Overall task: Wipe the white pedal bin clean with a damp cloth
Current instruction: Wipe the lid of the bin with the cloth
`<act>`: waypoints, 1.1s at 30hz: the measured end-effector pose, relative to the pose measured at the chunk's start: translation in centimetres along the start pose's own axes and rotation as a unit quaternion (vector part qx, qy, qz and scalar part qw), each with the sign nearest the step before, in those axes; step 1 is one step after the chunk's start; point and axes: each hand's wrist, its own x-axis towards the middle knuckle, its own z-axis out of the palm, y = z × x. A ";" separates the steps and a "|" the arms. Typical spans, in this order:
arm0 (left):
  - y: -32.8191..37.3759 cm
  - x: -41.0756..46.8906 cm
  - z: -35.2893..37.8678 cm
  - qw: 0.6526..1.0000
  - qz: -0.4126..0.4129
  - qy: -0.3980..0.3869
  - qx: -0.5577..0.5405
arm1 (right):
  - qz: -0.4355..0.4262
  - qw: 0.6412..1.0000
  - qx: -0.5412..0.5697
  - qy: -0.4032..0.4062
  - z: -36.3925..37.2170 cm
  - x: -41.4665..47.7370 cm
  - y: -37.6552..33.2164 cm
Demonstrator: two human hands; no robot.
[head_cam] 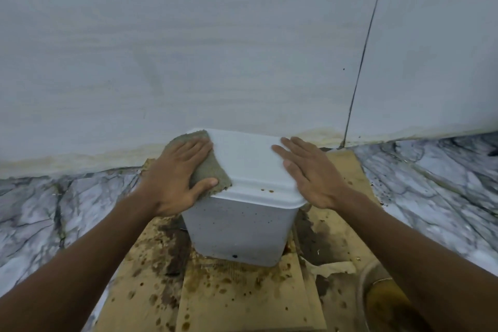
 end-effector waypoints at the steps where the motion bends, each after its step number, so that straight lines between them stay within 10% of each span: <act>1: 0.8 0.2 0.0 1.000 0.005 -0.005 0.007 | -0.001 1.000 0.005 0.009 0.3 0.0 0.0; 12: 12.6 4.6 2.6 0.994 0.069 -0.031 0.074 | 0.014 0.997 0.056 0.047 1.2 0.0 1.3; 22: 1.6 1.1 -0.5 0.998 0.025 -0.055 0.008 | -0.002 0.997 0.057 0.053 1.3 0.4 0.4; 33: 11.4 3.8 2.7 0.997 0.069 0.002 0.043 | 0.000 0.998 0.037 0.051 1.4 -0.2 1.1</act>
